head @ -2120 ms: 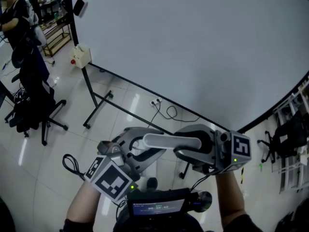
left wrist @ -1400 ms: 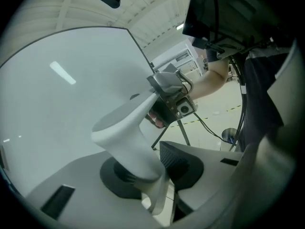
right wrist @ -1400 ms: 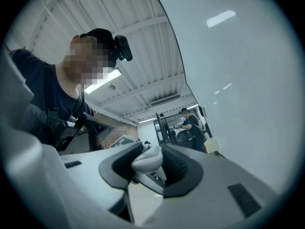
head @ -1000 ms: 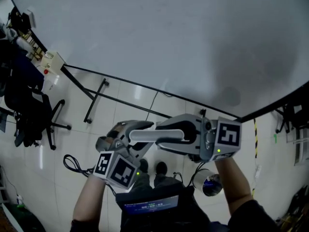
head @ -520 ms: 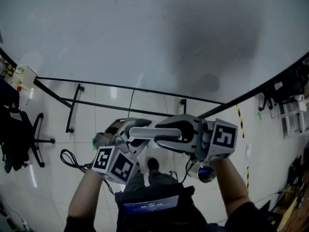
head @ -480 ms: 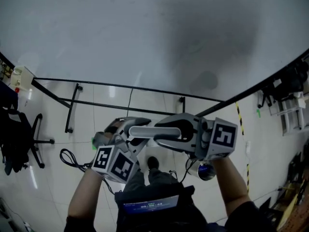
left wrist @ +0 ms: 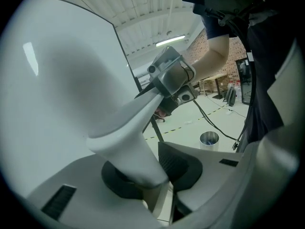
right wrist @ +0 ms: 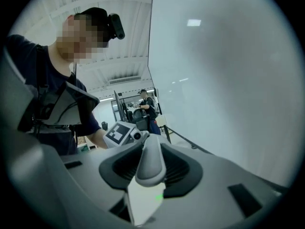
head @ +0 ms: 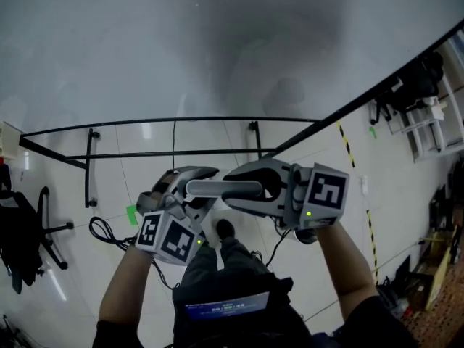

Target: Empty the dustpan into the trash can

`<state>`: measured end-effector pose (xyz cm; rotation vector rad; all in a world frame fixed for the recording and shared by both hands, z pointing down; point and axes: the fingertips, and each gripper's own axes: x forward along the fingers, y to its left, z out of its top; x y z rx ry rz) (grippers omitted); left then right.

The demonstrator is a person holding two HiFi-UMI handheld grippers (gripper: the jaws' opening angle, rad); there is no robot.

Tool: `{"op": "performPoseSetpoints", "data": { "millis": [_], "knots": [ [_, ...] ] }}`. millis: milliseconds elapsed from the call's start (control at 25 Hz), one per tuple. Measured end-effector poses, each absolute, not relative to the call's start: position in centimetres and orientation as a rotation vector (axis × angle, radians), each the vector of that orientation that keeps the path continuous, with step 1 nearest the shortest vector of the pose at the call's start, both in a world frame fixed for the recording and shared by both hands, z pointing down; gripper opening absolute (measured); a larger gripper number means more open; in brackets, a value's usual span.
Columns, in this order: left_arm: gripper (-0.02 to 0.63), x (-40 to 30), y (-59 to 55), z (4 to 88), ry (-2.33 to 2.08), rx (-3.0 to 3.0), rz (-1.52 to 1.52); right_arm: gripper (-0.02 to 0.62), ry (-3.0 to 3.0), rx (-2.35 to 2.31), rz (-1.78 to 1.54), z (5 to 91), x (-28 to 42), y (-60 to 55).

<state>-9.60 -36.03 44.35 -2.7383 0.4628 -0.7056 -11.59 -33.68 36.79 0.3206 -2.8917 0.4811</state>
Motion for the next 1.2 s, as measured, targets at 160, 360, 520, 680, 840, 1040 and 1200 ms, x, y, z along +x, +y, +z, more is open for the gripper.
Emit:
{"op": "performPoseSetpoints", "data": {
  "millis": [160,360,520,680,840,1040,1200],
  "knots": [
    [0.091,-8.6,-36.2,46.0,0.451,-2.766,-0.694,0.146,-2.875,0.365,0.538,38.3,-10.9,-33.9],
    [0.092,-7.5,-36.5,47.3,0.452,-2.808,-0.668,0.140,-2.879,0.394,0.735,40.0,-9.5,-34.0],
    [0.091,-6.8,-36.6,48.4,0.425,-2.824,-0.683,0.141,-2.810,0.397,0.652,40.9,-9.1,-34.2],
    [0.091,-5.7,-36.6,49.4,0.407,-2.837,-0.696,0.141,-2.774,0.403,0.637,41.8,-8.4,-34.2],
    [0.091,-4.9,-36.9,50.4,0.391,-2.835,-0.725,0.141,-2.747,0.387,0.671,42.8,-7.4,-34.3],
    [0.087,-5.2,-36.8,52.4,0.406,-2.855,-0.778,0.141,-2.711,0.349,0.674,44.8,-7.7,-34.3],
    [0.080,-5.5,-37.2,54.0,0.422,-2.871,-0.814,0.140,-2.699,0.323,0.702,46.4,-7.8,-34.8]
  ]
}}
